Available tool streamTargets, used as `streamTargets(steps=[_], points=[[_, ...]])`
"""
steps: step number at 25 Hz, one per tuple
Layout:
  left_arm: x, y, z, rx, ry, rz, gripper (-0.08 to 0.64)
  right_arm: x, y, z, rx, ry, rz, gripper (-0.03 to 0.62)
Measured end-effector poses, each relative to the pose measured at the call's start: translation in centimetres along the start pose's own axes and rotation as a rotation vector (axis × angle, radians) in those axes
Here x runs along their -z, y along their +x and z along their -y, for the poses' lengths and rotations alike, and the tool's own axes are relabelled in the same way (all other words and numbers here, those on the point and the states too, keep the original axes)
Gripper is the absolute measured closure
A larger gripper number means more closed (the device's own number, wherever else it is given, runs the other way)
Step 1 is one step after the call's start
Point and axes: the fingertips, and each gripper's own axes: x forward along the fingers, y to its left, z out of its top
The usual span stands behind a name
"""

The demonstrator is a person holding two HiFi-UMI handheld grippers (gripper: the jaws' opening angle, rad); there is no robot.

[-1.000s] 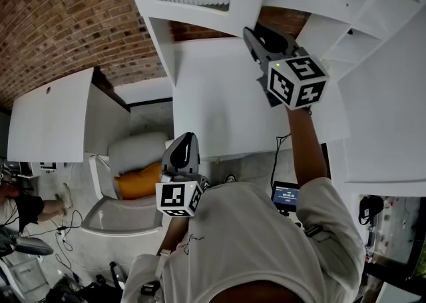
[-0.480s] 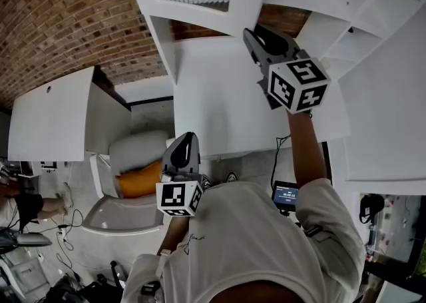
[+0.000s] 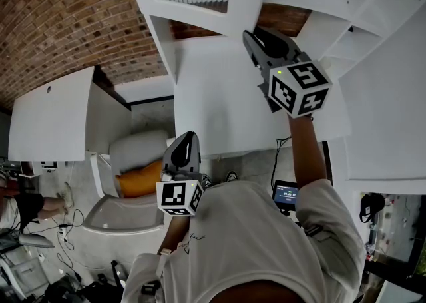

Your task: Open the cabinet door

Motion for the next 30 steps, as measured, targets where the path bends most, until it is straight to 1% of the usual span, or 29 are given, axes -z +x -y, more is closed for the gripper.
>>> streamTargets(steps=[13, 18, 30], points=[[0.0, 0.0, 0.2, 0.005, 0.003, 0.001, 0.532, -0.1, -0.6, -1.1, -0.018, -0.010, -0.001, 0.503], [0.0, 0.0, 0.3, 0.010, 0.005, -0.003, 0.532, -0.1, -0.7, -1.5, -0.023, 0.003, -0.001, 0.506], [0.3, -0.1, 0.1, 0.001, 0.012, -0.010, 0.532, -0.2, -1.4, -3.0, -0.040, -0.007, 0.002, 0.509]])
